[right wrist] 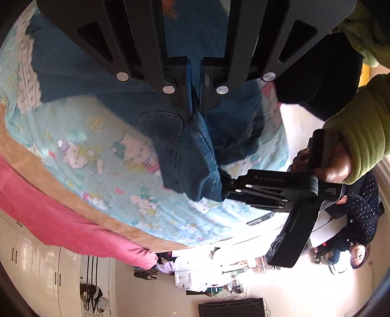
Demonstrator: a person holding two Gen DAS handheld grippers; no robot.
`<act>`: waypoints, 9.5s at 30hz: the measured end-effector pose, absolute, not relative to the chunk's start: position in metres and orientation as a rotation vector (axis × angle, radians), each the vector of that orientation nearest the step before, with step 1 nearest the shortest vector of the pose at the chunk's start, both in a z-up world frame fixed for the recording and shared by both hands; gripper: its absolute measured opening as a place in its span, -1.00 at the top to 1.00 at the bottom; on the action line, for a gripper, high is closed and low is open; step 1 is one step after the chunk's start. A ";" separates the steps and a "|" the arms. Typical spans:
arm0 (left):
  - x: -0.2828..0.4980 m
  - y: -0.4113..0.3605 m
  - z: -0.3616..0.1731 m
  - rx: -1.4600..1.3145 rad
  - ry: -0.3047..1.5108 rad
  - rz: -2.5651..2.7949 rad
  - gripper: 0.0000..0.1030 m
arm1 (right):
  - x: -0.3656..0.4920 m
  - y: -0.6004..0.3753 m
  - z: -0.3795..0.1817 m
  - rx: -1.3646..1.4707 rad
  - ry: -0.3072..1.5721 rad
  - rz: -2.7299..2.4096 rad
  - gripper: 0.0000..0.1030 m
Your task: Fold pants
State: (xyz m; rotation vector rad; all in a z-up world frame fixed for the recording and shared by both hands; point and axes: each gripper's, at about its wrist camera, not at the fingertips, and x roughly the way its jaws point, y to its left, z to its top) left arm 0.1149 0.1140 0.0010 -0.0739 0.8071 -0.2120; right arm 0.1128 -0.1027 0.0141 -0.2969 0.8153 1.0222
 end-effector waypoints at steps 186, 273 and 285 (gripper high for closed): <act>0.053 -0.098 -0.054 0.151 0.978 -0.601 0.99 | 0.065 -0.408 -0.052 0.250 1.202 0.456 0.87; 0.101 0.128 -0.014 -0.197 0.911 0.119 0.23 | 0.107 -0.370 -0.044 0.074 1.106 0.426 -0.33; 0.159 -0.004 0.029 -0.088 0.915 -0.276 -0.20 | 0.152 -0.431 -0.033 0.203 1.027 0.308 -0.33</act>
